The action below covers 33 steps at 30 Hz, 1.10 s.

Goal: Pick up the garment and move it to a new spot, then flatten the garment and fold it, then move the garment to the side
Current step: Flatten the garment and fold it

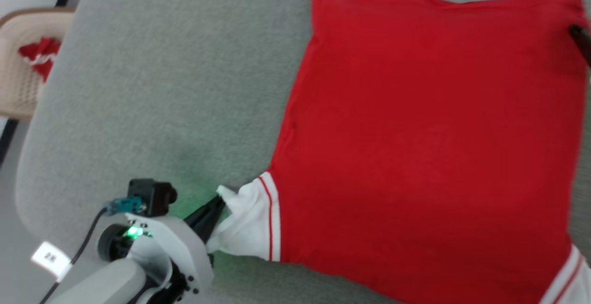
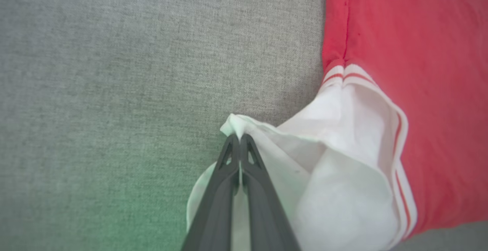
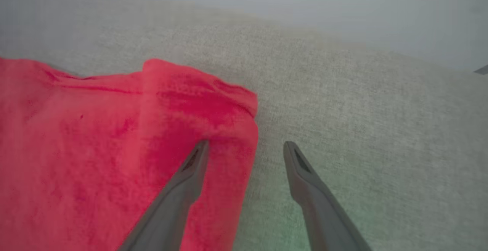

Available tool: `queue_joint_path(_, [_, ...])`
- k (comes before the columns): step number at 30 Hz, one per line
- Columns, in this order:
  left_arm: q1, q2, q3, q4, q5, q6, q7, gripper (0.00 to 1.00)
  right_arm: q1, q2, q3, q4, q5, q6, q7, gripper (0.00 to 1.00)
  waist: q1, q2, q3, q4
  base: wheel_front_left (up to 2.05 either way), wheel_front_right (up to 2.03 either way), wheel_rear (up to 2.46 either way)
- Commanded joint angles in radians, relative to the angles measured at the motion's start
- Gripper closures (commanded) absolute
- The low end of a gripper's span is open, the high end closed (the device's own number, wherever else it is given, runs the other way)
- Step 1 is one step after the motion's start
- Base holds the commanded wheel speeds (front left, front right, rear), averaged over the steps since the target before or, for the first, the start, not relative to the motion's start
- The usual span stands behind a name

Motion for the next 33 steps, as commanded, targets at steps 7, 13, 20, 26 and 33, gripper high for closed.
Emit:
queue_joint_path(7, [-0.040, -0.058, -0.018, 0.067, 0.012, -0.045, 0.002, 1.00, -0.106, 0.006, -0.018, 0.232, -0.058, -0.002, 0.121, 0.00, 0.0000, 0.0000, 0.066, 0.101, 0.00, 0.00, 0.00])
queue_joint_path(13, [-0.041, -0.079, -0.018, 0.114, 0.001, -0.064, -0.008, 1.00, -0.124, -0.010, -0.033, 0.342, -0.125, -0.002, 0.155, 1.00, 0.0000, 0.0000, 0.060, 0.112, 0.00, 0.00, 0.00])
queue_joint_path(20, [-0.024, -0.058, -0.003, 0.133, -0.012, -0.062, -0.020, 1.00, -0.120, -0.018, 0.005, 0.343, -0.121, -0.002, 0.163, 1.00, 0.0000, 0.0000, 0.022, 0.074, 0.00, 0.00, 0.00])
queue_joint_path(26, [-0.008, -0.015, 0.015, 0.111, -0.025, -0.045, -0.016, 1.00, -0.064, -0.036, 0.087, 0.236, -0.021, -0.002, 0.189, 1.00, 0.0000, 0.0000, -0.031, 0.009, 0.00, 0.00, 0.00])
queue_joint_path(33, [0.013, 0.053, 0.030, 0.064, -0.033, -0.012, -0.003, 1.00, 0.094, -0.096, 0.136, 0.004, 0.125, -0.002, 0.216, 1.00, 0.0000, 0.0000, -0.088, -0.077, 0.00, 0.00, 0.00])
